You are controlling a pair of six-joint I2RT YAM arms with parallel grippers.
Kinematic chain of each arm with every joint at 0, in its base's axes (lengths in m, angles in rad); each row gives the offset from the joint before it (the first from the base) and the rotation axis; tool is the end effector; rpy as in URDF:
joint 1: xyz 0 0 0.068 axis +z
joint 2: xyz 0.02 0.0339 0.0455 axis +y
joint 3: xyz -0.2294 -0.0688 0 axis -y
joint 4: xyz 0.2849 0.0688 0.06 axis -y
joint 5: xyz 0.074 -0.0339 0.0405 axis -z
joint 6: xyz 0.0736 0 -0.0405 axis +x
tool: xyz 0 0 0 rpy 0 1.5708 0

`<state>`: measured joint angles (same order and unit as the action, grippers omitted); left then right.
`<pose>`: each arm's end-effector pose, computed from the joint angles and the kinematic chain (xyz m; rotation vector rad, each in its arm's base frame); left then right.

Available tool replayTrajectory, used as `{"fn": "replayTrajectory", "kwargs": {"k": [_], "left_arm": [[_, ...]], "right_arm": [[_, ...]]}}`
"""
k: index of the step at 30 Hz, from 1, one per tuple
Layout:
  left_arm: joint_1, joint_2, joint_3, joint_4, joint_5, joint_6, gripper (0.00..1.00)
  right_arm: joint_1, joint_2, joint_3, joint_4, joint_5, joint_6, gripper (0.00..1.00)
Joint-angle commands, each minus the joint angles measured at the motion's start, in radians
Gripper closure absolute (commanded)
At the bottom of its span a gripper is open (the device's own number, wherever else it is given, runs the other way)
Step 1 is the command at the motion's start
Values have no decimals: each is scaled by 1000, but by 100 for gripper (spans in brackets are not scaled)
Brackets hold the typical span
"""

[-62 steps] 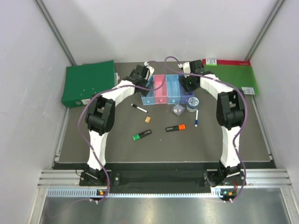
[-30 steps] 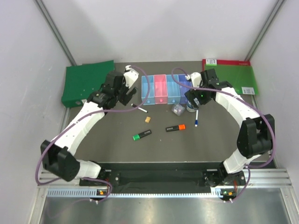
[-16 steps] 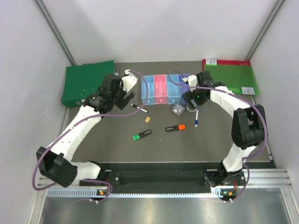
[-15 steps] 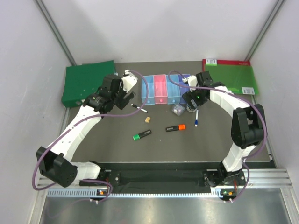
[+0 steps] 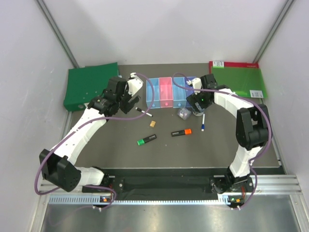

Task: Sort the stationery into containers
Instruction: Pick up the stationery from the center of the board.

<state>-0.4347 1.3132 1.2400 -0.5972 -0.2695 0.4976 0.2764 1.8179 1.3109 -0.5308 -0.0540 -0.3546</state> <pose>0.3381 -0.1354 0.2843 0.8713 2.0568 0.3359 0.4119 0.1210 0.1230 -0.8271 2.4721 0.0425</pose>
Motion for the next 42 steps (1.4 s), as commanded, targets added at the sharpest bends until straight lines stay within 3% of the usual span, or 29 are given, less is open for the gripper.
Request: {"fn": "replayTrajectory", "kwargs": {"k": [1, 12, 17, 21, 34, 42], "left_arm": [[-2, 0, 27, 36, 7, 2, 1], [-1, 0, 27, 36, 7, -2, 1], [-2, -2, 33, 34, 7, 1, 1], [-2, -2, 42, 28, 10, -4, 1], [-1, -34, 55, -3, 27, -4, 1], [-2, -49, 67, -18, 36, -10, 1]], "right_arm": [[30, 12, 44, 58, -10, 22, 2], [44, -17, 34, 54, -1, 26, 39], [47, -66, 5, 51, 19, 19, 50], [47, -106, -18, 40, 22, 16, 68], [47, -270, 37, -98, 25, -49, 90], [47, -253, 154, -115, 31, -40, 99]]}}
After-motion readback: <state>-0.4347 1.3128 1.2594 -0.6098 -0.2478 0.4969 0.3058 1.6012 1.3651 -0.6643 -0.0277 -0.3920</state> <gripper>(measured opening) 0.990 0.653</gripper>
